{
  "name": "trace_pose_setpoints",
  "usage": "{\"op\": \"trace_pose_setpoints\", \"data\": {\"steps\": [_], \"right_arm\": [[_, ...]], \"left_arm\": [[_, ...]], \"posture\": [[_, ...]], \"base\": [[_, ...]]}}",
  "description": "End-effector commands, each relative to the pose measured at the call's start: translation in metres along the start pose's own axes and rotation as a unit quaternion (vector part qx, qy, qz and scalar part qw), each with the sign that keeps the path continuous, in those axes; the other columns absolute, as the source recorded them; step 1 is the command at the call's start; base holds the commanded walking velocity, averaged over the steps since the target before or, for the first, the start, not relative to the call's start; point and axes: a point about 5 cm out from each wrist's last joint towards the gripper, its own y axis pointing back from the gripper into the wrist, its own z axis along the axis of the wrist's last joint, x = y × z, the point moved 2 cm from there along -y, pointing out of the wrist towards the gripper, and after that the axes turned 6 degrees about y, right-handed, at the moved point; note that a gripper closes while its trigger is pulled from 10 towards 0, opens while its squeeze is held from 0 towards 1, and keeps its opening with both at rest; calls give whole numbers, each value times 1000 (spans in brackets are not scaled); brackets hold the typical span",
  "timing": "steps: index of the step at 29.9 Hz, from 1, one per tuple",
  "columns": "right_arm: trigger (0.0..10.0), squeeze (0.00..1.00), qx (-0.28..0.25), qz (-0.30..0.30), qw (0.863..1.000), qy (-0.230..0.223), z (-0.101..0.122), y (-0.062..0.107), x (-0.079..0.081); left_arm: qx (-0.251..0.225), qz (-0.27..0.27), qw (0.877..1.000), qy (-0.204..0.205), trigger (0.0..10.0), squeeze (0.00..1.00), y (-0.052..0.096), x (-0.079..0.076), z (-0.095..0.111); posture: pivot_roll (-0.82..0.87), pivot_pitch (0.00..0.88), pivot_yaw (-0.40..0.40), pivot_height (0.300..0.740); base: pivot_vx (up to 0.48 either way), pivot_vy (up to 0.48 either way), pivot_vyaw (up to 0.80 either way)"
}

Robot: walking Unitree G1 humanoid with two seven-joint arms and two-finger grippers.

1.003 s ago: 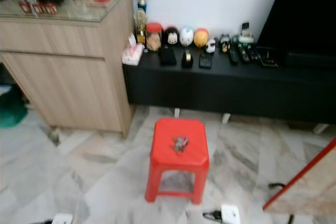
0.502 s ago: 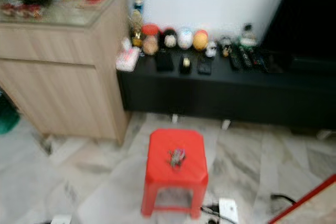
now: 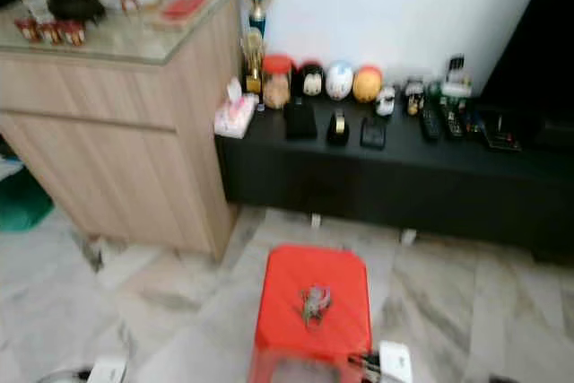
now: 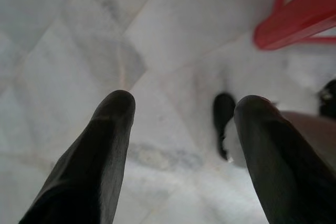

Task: Hang keys on a hook

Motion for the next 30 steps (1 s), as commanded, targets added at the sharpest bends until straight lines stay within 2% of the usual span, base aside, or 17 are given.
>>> {"op": "trace_pose_setpoints", "data": {"steps": [1, 4, 10, 13, 14, 16, 17, 18, 19, 20, 21, 23, 24, 25, 27, 28, 30], "right_arm": [[10000, 0, -14, 1, 1000, -9, 4, -1, 4], [10000, 0, -20, 2, 1000, -3, 7, -1, 3], [10000, 0, -69, 0, 998, 1, 23, -1, 2], [10000, 0, -97, 1, 995, -5, 33, -1, 3], [10000, 0, -114, 3, 993, -15, 37, 0, 4], [10000, 0, -132, 8, 991, -20, 43, 0, 7], [10000, 0, -132, 8, 991, -20, 43, 0, 7], [10000, 0, -145, 12, 989, -23, 46, 1, 9], [10000, 0, -145, 12, 989, -23, 46, 1, 9], [10000, 0, -156, 14, 987, -30, 48, 1, 10], [10000, 0, -249, 33, 968, -16, 100, 5, 30], [10000, 0, -338, 49, 940, -1, 152, 16, 49], [10000, 0, -352, 51, 935, 1, 161, 19, 52], [10000, 0, -379, 66, 923, 16, 172, 25, 59], [10000, 0, -398, 79, 914, 21, 179, 30, 62], [10000, 0, -398, 79, 914, 21, 179, 30, 62], [10000, 0, -416, 88, 905, 22, 189, 35, 61]], "left_arm": [[7, 9, 1000, 1, 10000, 0, 2, 6, -9], [-2, 15, 1000, -5, 10000, 0, 2, 7, -6], [-70, 28, 997, 35, 10000, 0, 3, 8, 11], [-109, 22, 993, 24, 10000, 0, 3, 7, 28], [-193, 7, 981, 16, 10000, 0, 3, 1, 75], [-304, -6, 952, 12, 10000, 0, 14, -5, 138], [-304, -6, 952, 12, 10000, 0, 14, -5, 138], [-346, -1, 938, 24, 10000, 0, 22, -2, 151], [-346, -1, 938, 24, 10000, 0, 22, -2, 151], [-375, 6, 926, 34, 10000, 0, 28, 2, 158], [-402, 12, 914, 48, 10000, 0, 35, 9, 162], [-431, 14, 901, 55, 10000, 0, 43, 14, 166], [-436, 14, 898, 55, 10000, 0, 44, 15, 167], [-460, 14, 886, 50, 10000, 0, 53, 16, 170], [-486, 15, 872, 49, 10000, 0, 63, 16, 172], [-486, 15, 872, 49, 10000, 0, 63, 16, 172], [-504, 18, 862, 52, 10000, 0, 72, 15, 174]], "posture": [[-9, 0, -41, 740], [-14, 0, -43, 740], [-11, 0, -52, 740], [-14, 0, -60, 740], [-12, 0, -61, 740], [-10, 0, -58, 740], [-10, 0, -58, 740], [4, 0, -63, 740], [4, 0, -63, 740], [10, 0, -65, 740], [31, 0, -76, 740], [41, 0, -82, 740], [41, 0, -82, 740], [81, 0, -111, 740], [114, 0, -143, 740], [114, 0, -143, 740], [140, 0, -172, 740]], "base": [[0, 0, 0], [0, 0, 0], [0, 0, 0], [0, 0, 0], [0, 0, 0], [0, 0, 0], [0, 0, 0], [0, 0, 0], [0, 0, 0], [0, 0, 0], [0, 0, 0], [0, 0, 0], [0, 0, 0], [0, 0, 0], [0, 0, 0], [0, 0, 0], [0, 0, 0]]}}
